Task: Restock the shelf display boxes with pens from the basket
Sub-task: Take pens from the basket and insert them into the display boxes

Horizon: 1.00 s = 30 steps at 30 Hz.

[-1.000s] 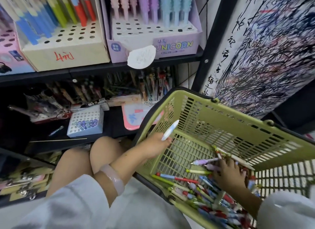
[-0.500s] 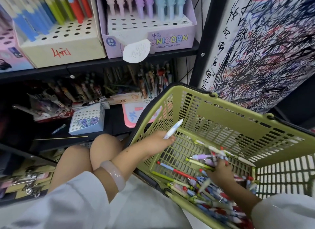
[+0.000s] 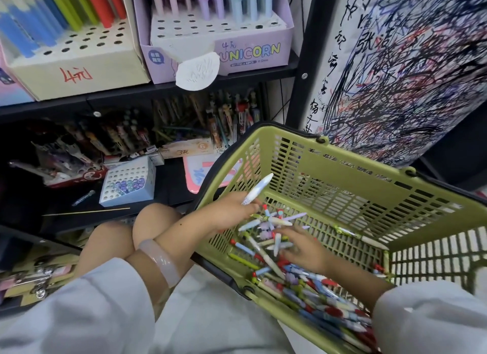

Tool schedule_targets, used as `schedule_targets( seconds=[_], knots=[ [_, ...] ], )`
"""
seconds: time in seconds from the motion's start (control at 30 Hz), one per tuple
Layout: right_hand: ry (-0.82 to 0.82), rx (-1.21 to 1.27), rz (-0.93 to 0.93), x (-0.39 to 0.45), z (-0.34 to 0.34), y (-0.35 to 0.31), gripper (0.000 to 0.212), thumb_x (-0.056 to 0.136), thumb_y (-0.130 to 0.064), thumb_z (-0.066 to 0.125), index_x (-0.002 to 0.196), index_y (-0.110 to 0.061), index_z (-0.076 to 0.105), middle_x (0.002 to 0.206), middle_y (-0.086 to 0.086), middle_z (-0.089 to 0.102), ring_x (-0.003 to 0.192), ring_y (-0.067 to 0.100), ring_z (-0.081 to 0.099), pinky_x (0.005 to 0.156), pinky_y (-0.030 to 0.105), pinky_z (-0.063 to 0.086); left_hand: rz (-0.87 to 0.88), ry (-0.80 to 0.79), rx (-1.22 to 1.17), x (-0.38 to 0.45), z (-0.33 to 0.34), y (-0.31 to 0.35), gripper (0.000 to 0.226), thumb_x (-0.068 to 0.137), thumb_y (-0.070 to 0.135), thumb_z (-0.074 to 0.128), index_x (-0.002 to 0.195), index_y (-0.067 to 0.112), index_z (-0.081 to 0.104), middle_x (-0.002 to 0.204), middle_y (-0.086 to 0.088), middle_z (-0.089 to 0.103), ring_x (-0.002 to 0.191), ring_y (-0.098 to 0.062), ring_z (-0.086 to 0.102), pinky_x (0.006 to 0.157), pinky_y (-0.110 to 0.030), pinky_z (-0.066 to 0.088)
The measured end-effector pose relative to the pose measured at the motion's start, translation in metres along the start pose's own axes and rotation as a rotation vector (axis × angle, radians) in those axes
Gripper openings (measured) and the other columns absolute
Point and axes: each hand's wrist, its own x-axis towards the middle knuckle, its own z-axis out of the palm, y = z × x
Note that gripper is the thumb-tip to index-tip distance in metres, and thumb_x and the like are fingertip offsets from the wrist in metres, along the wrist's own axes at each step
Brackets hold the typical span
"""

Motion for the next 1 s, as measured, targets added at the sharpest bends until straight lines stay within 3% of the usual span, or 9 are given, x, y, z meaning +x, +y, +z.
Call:
schedule_targets(
  seconds=[0.07, 0.13, 0.2, 0.27, 0.47, 0.63, 0.8, 0.9, 1.0],
  knots=[
    [-0.169, -0.181, -0.055, -0.017, 0.006, 0.015, 0.073, 0.088, -0.038, 0.058, 0.148, -0.030, 0.017, 0.154, 0.007, 0.010, 0.142, 0.022, 0.016, 0.107, 0.025, 0.023, -0.003, -0.013, 0.011, 0.000, 0.001, 0.001, 0.013, 0.098, 0.024, 0.043, 0.104, 0.026, 0.054, 0.090, 0.008, 0.056, 0.081, -0.006, 0.052, 0.053, -0.013, 0.037],
    [-0.233, -0.304, -0.035, -0.031, 0.021, 0.024, 0.083, 0.084, -0.042, 0.060, 0.148, -0.036, 0.008, 0.157, 0.005, -0.011, 0.145, 0.023, 0.004, 0.111, 0.036, 0.023, -0.007, -0.046, 0.038, 0.001, 0.003, 0.001, 0.013, 0.098, 0.024, 0.043, 0.106, 0.025, 0.054, 0.100, 0.003, 0.057, 0.090, -0.011, 0.053, 0.059, -0.016, 0.039],
    [-0.184, -0.405, -0.033, -0.037, 0.037, 0.029, 0.089, 0.079, -0.041, 0.060, 0.147, -0.041, 0.002, 0.155, 0.003, -0.019, 0.144, 0.025, 0.004, 0.106, 0.047, 0.027, -0.015, -0.067, 0.070, 0.001, 0.007, 0.000, 0.016, 0.098, 0.024, 0.044, 0.109, 0.021, 0.055, 0.105, 0.000, 0.057, 0.092, -0.012, 0.053, 0.062, -0.018, 0.037],
    [-0.128, -0.488, -0.061, -0.037, 0.047, 0.029, 0.094, 0.075, -0.040, 0.059, 0.145, -0.044, -0.004, 0.155, 0.004, -0.020, 0.142, 0.026, 0.008, 0.102, 0.048, 0.029, -0.017, -0.067, 0.097, 0.000, 0.008, -0.001, 0.022, 0.098, 0.024, 0.044, 0.115, 0.017, 0.055, 0.103, 0.002, 0.056, 0.086, -0.008, 0.053, 0.060, -0.018, 0.037],
    [-0.020, -0.517, -0.064, -0.024, 0.057, 0.021, 0.086, 0.083, -0.031, 0.051, 0.144, -0.045, -0.007, 0.156, 0.008, -0.012, 0.131, 0.033, 0.031, 0.091, 0.043, 0.041, -0.023, -0.051, 0.052, 0.000, 0.005, -0.004, 0.016, 0.097, 0.021, 0.045, 0.109, 0.017, 0.055, 0.106, -0.002, 0.058, 0.100, -0.019, 0.057, 0.085, -0.034, 0.046],
    [0.048, -0.527, -0.017, 0.002, 0.034, 0.006, 0.073, 0.087, -0.025, 0.053, 0.146, -0.033, 0.011, 0.155, 0.010, 0.004, 0.133, 0.030, 0.030, 0.097, 0.043, 0.041, -0.021, -0.016, 0.011, 0.003, 0.003, -0.005, 0.011, 0.097, 0.018, 0.044, 0.098, 0.022, 0.054, 0.095, 0.002, 0.057, 0.087, -0.012, 0.056, 0.060, -0.019, 0.041],
    [0.052, -0.572, 0.000, 0.026, 0.010, 0.001, 0.053, 0.093, -0.035, 0.049, 0.141, -0.025, 0.031, 0.154, 0.004, 0.013, 0.131, 0.028, 0.033, 0.098, 0.043, 0.039, -0.035, 0.005, -0.015, 0.005, 0.000, -0.008, 0.011, 0.097, 0.019, 0.044, 0.101, 0.020, 0.054, 0.107, -0.003, 0.058, 0.092, -0.014, 0.057, 0.066, -0.020, 0.043],
    [0.207, -0.507, -0.041, 0.038, -0.005, -0.005, 0.034, 0.093, -0.039, 0.045, 0.117, -0.017, 0.054, 0.131, 0.006, 0.044, 0.121, 0.026, 0.043, 0.089, 0.035, 0.041, -0.040, 0.026, -0.019, 0.006, -0.003, -0.008, 0.014, 0.097, 0.019, 0.043, 0.103, 0.021, 0.055, 0.109, -0.003, 0.059, 0.090, -0.013, 0.057, 0.062, -0.021, 0.041],
    [0.422, -0.289, -0.021, 0.056, -0.014, -0.018, 0.019, 0.092, -0.026, 0.046, 0.099, -0.010, 0.054, 0.103, 0.008, 0.054, 0.103, 0.028, 0.051, 0.070, 0.028, 0.032, -0.035, 0.059, -0.051, 0.007, -0.003, -0.007, 0.014, 0.097, 0.018, 0.042, 0.098, 0.019, 0.055, 0.109, -0.005, 0.059, 0.085, -0.013, 0.056, 0.069, -0.026, 0.043]
  ],
)
